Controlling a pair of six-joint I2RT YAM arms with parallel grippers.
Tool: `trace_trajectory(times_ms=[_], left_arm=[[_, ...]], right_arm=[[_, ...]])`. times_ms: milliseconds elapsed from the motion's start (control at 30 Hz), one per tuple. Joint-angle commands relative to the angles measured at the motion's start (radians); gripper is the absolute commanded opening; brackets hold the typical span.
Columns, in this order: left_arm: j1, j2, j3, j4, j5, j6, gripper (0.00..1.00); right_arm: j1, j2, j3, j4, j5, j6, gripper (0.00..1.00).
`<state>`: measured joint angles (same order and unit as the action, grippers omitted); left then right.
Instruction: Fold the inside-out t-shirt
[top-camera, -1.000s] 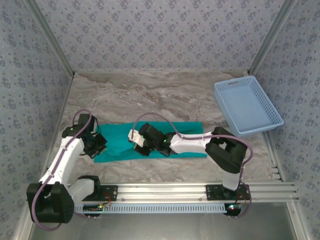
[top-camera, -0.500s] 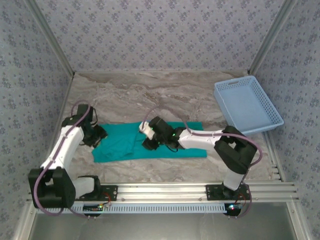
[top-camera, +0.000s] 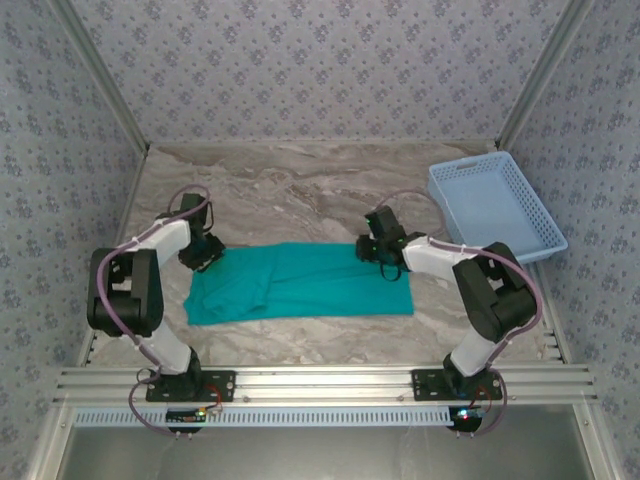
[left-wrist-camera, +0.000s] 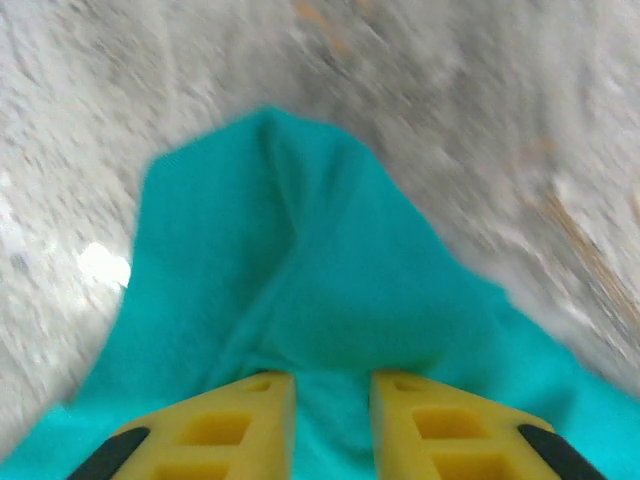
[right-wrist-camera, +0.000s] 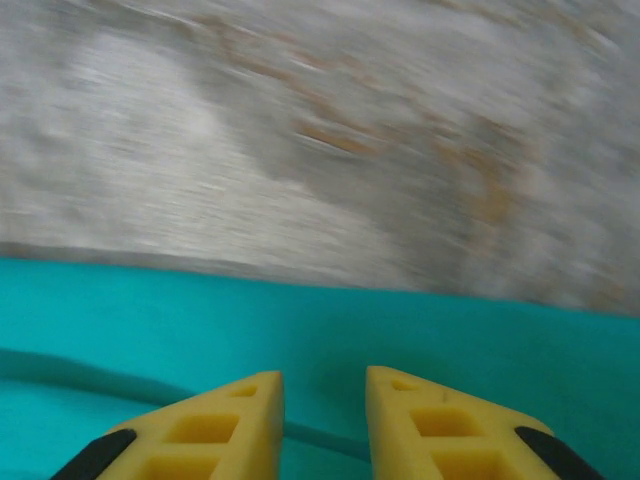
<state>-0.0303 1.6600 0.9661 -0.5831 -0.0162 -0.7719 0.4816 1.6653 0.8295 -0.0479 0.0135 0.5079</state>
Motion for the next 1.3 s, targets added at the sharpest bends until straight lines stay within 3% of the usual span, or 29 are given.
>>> trace_trajectory(times_ms=[0, 133, 267, 367, 467, 600, 700, 867, 1067, 1167, 1267], left_arm=[[0.054, 0.027, -0.027, 0.046, -0.015, 0.020, 0.24], [0.082, 0.017, -0.017, 0.018, -0.008, 0.037, 0.24], [0.083, -0.039, 0.014, -0.050, 0.012, 0.036, 0.34], [0.084, -0.097, 0.028, -0.114, 0.008, 0.029, 0.40], [0.077, -0.151, 0.016, -0.138, 0.086, 0.010, 0.42], [-0.020, -0.216, 0.021, -0.170, 0.128, 0.011, 0.43], [-0.108, -0.226, 0.028, -0.182, 0.152, 0.024, 0.44], [-0.126, -0.212, -0.015, -0.176, 0.188, 0.036, 0.44], [-0.126, -0.238, -0.048, -0.196, 0.203, 0.050, 0.44], [-0.126, -0.268, -0.079, -0.216, 0.230, 0.034, 0.44], [-0.117, -0.312, -0.118, -0.253, 0.239, 0.010, 0.44]], right_arm=[[-0.056, -0.018, -0.046, -0.032, -0.029, 0.010, 0.22], [-0.116, -0.062, -0.062, -0.083, -0.083, -0.048, 0.25], [-0.173, -0.153, 0.000, -0.257, -0.096, -0.139, 0.42], [-0.237, -0.173, 0.063, -0.393, -0.065, -0.181, 0.44], [-0.274, -0.172, 0.096, -0.457, -0.083, -0.212, 0.47], [-0.288, -0.134, 0.117, -0.486, -0.194, -0.316, 0.48], [-0.287, -0.064, 0.163, -0.535, -0.262, -0.407, 0.47], [-0.282, 0.029, 0.205, -0.533, -0.312, -0.456, 0.41], [-0.251, 0.009, 0.214, -0.543, -0.291, -0.501, 0.05], [-0.198, -0.047, 0.213, -0.548, -0.226, -0.528, 0.04], [-0.116, -0.090, 0.224, -0.613, -0.058, -0.551, 0.05]])
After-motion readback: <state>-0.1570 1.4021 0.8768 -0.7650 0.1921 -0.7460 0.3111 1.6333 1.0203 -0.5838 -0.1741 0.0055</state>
